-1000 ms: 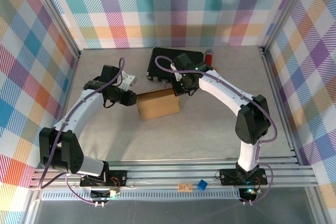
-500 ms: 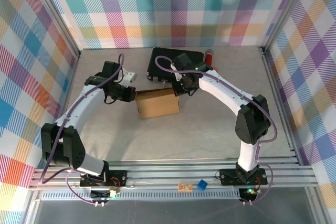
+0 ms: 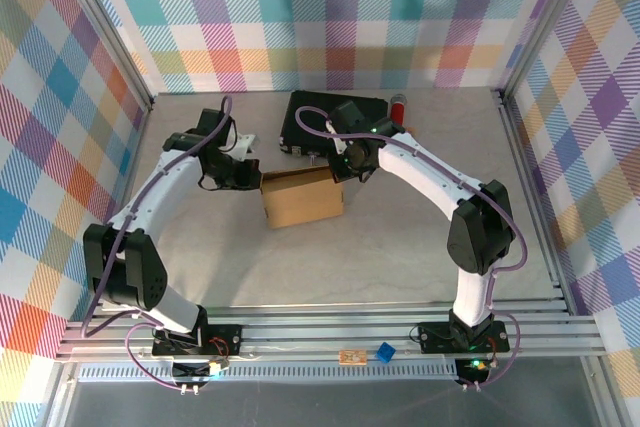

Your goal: Fold the paper box

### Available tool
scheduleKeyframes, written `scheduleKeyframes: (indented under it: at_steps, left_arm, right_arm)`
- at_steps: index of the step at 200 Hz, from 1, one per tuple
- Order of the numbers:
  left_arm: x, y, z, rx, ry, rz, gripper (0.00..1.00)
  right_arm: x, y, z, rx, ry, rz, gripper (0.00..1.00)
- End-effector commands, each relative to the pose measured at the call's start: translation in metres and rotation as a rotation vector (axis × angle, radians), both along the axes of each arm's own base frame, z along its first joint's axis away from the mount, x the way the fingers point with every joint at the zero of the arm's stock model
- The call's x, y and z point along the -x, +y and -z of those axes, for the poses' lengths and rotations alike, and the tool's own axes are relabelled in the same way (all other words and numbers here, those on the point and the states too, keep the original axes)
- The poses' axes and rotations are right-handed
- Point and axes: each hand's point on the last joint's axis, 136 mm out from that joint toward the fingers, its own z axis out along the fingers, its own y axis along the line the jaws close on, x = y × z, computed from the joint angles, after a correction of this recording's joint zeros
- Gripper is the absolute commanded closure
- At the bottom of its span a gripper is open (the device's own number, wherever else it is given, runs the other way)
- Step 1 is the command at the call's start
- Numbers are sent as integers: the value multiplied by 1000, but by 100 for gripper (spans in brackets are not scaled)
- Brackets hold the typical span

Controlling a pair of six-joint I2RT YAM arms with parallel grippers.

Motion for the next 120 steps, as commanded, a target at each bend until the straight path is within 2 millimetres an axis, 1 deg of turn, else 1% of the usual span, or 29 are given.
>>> scheduleKeyframes:
  at_steps: [1,58,88,120]
  left_arm:
    - [10,-13,-6,68,91,-24,100]
    - [11,-18,-13,115,167,-100,100]
    - [14,-18,-11,114,216,-125,100]
    - [14,-20,-13,124,249,-144,100]
  right_arm:
    - [19,-6,23,73,96,3,100]
    - [24,-5,29,93,92,16,100]
    - [22,-6,27,100,81,24,100]
    - [21,-8,28,108,80,32,100]
